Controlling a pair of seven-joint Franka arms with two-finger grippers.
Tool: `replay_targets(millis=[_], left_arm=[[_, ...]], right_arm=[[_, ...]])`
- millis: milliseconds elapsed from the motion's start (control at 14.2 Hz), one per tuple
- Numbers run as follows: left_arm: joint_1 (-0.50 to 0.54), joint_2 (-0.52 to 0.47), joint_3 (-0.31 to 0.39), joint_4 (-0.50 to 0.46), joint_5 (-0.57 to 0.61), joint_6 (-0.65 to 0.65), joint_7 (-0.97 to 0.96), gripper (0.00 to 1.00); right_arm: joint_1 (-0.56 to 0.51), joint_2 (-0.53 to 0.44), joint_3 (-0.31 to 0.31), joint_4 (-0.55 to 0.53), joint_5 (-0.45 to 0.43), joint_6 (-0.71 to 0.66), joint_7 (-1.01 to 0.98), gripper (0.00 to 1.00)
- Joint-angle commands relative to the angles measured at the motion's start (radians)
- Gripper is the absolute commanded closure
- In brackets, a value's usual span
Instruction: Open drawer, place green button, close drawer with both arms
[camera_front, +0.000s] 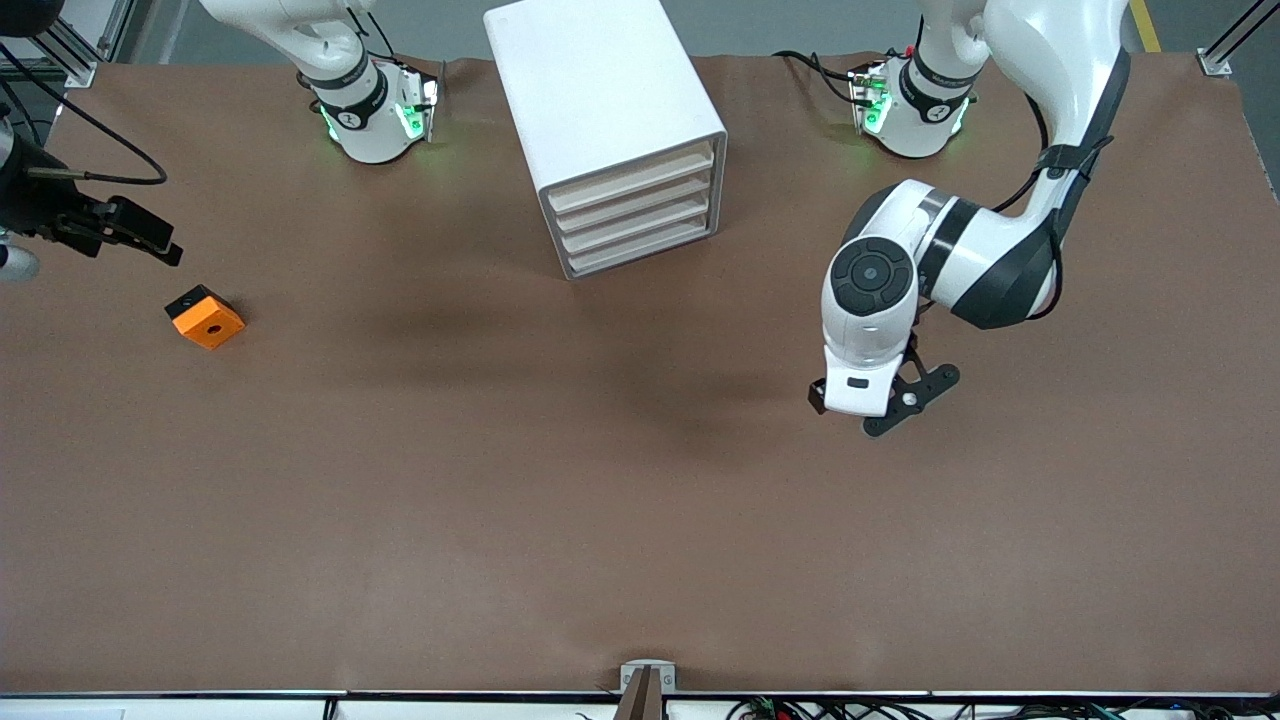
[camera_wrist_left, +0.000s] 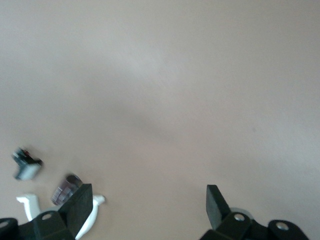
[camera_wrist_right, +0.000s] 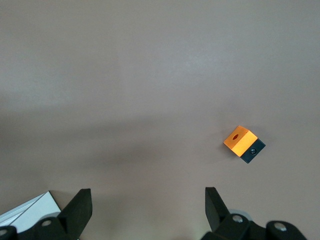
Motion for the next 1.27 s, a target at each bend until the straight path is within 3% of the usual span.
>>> replay_targets(millis=[0,352,634,916,1198], left_arm=[[0.058,-0.012,-0.007,0.066,0.025,-0.068,0.148,0.00],[0.180,-0.116,-0.019,0.064,-0.008,-0.101,0.334,0.00],[0.253,-0.221,0.001,0.048,-0.169,-0.108,0.530,0.00],[0.261,-0.426,0.152,-0.069,-0.329,-0.115,0.836,0.00],[0.261,-0.503,0.229,-0.066,-0.401,-0.203,1.047,0.00]], right_arm=[[-0.022,-0.021,0.016,0.009,-0.020,-0.006,-0.014,0.00],[-0.041,-0.009,0.016,0.126,-0.020,-0.053,-0.014,0.00],[-0.061,-0.008,0.017,0.134,-0.018,-0.058,-0.014,0.00],[-0.053,0.005,0.020,0.134,-0.015,-0.092,-0.014,0.00],[-0.059,0.005,0.020,0.134,-0.006,-0.093,-0.011,0.00]])
